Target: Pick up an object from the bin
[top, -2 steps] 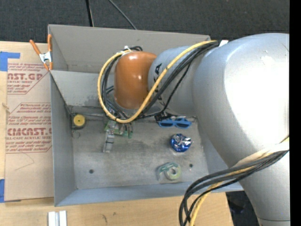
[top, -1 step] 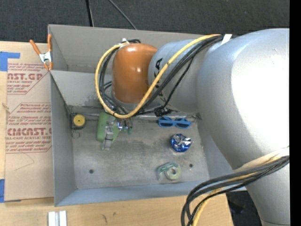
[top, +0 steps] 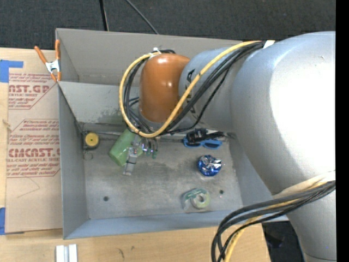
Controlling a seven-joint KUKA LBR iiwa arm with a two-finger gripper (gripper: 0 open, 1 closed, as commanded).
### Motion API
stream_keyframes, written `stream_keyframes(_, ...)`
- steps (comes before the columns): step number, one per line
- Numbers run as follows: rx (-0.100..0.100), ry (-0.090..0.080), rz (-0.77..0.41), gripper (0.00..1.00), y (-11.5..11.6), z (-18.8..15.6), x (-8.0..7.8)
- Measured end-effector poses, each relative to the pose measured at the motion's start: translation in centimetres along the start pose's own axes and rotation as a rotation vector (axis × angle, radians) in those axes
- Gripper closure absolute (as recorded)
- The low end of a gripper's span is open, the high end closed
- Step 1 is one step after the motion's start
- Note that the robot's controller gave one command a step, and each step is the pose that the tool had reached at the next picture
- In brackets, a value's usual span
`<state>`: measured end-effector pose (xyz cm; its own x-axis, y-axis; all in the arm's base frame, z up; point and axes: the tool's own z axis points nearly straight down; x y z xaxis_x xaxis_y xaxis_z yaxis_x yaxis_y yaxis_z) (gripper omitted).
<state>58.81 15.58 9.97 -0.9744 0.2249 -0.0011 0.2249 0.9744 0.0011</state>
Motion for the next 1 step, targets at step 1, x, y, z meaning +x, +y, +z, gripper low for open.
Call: stream_keyframes(1,-0.002,-0.008,-0.251,0.00,0.63,2.79,-0.24)
